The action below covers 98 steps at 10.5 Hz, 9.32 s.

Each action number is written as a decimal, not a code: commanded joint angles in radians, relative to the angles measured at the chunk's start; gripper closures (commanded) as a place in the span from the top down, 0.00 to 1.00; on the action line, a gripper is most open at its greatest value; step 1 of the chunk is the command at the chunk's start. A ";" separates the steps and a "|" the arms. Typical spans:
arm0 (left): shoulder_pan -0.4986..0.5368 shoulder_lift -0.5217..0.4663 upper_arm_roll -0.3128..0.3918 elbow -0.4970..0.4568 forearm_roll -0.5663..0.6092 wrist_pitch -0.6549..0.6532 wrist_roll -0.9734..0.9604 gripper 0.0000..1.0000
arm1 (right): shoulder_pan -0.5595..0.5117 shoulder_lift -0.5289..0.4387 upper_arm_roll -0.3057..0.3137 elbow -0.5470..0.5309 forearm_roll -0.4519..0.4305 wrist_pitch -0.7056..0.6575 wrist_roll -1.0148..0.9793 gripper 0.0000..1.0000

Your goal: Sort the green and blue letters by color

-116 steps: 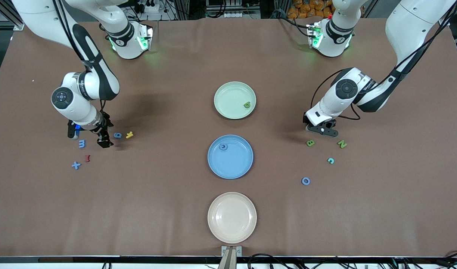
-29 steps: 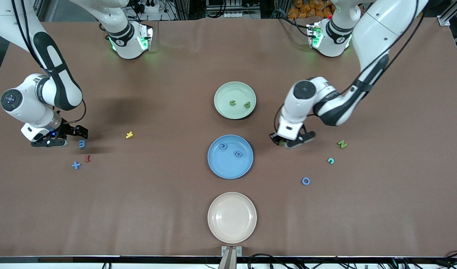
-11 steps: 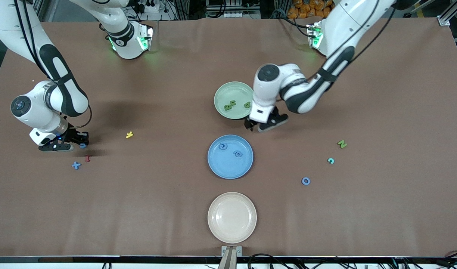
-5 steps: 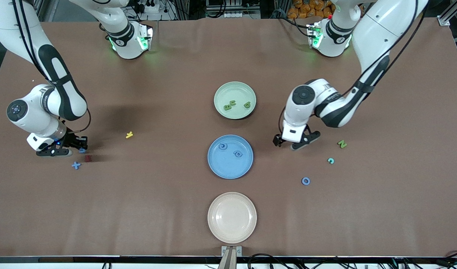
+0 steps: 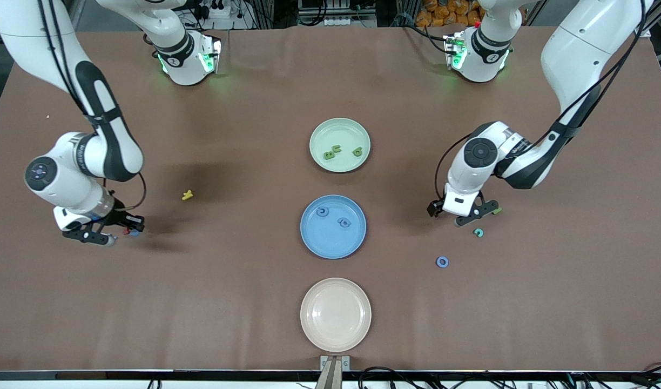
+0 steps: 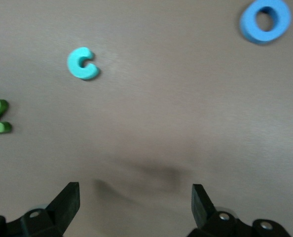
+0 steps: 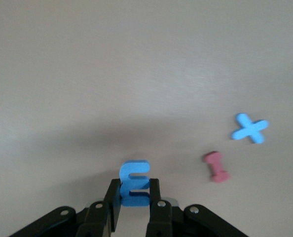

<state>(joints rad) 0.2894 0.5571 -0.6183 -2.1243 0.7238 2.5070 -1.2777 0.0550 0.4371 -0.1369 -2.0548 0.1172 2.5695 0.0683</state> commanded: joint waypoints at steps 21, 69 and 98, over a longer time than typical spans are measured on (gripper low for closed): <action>0.415 0.037 -0.104 -0.080 0.055 0.064 0.275 0.81 | 0.611 0.359 0.122 0.610 0.067 -0.029 1.133 1.00; -0.165 -0.044 0.026 0.107 -0.134 -0.226 -0.081 1.00 | -0.158 0.196 -0.036 0.117 -0.011 0.104 0.136 0.67; -0.320 -0.485 0.560 0.627 -0.851 -0.893 1.055 1.00 | 0.567 0.276 -0.006 0.551 0.147 -0.077 0.344 0.12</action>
<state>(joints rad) -0.0232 0.0141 -0.0488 -1.6034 -0.1008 1.6894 -0.2379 0.5719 0.6603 -0.1531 -1.5715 0.2435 2.4941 0.4031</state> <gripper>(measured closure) 0.000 0.656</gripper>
